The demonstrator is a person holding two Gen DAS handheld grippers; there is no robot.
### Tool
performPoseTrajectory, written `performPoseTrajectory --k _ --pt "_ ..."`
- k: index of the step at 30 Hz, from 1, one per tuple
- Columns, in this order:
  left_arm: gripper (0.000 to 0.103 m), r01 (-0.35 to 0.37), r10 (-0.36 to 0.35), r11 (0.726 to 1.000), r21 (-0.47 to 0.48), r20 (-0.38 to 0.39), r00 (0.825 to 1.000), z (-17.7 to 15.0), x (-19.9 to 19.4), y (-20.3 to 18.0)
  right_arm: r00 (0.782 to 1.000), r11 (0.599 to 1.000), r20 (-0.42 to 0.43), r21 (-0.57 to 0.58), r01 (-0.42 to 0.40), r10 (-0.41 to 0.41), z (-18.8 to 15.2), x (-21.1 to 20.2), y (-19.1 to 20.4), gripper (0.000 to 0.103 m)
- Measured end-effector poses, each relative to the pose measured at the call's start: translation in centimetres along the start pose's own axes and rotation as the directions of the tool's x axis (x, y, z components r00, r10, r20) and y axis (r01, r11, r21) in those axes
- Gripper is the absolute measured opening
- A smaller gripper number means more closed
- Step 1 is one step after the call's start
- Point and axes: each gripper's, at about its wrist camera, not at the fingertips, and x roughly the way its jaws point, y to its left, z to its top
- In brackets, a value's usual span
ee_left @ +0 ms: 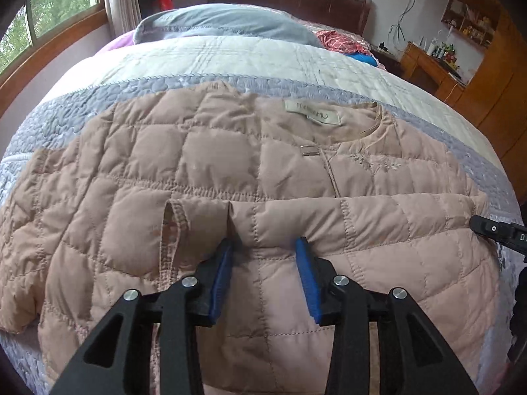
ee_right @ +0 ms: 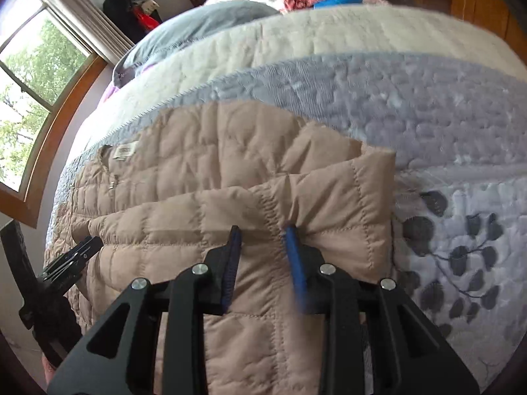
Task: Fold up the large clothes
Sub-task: 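Fold the held sleeve across the coat body and open the left tool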
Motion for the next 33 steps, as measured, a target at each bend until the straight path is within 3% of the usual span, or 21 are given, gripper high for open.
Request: performPoseTrajectory --k 5,8,11,14,19,29,33 --pt "0.041 -0.009 0.009 1.000 0.002 0.010 1.000 -0.1 -1.4 0.4 1.000 1.000 0.014 -0.012 0.000 0.000 -0.7 -1.0 0.5 0.031" --pt "0.040 -0.028 0.025 0.999 0.031 0.093 0.995 -1.2 -4.8 0.3 0.996 0.995 0.044 -0.072 -0.070 0.073 -2.6 -4.0 2.0 0.033" --pt "0.042 -0.007 -0.002 0.997 0.076 0.127 0.992 -3.0 -7.1 -0.4 0.996 0.988 0.026 -0.137 -0.076 0.080 -5.8 -5.5 3.7 0.035" --pt "0.042 0.031 -0.037 0.996 0.084 0.083 0.996 -4.3 -7.1 -0.5 0.997 0.985 -0.004 -0.154 -0.078 0.078 -8.0 -5.2 4.5 0.035" --pt "0.042 0.009 -0.009 0.997 0.076 0.000 1.000 -5.5 -3.7 0.4 0.997 0.990 -0.032 -0.118 -0.076 0.073 -9.7 -3.3 3.1 0.032" --pt "0.044 -0.009 0.005 0.995 0.104 0.035 0.999 -6.1 -2.9 0.2 0.997 0.991 -0.010 -0.113 -0.071 0.071 -10.2 -1.7 2.8 0.030" --pt "0.044 0.059 -0.060 0.997 0.045 0.023 0.998 -5.8 -5.1 1.6 0.995 0.990 0.014 -0.099 -0.100 0.102 -10.3 -4.0 3.4 0.038"
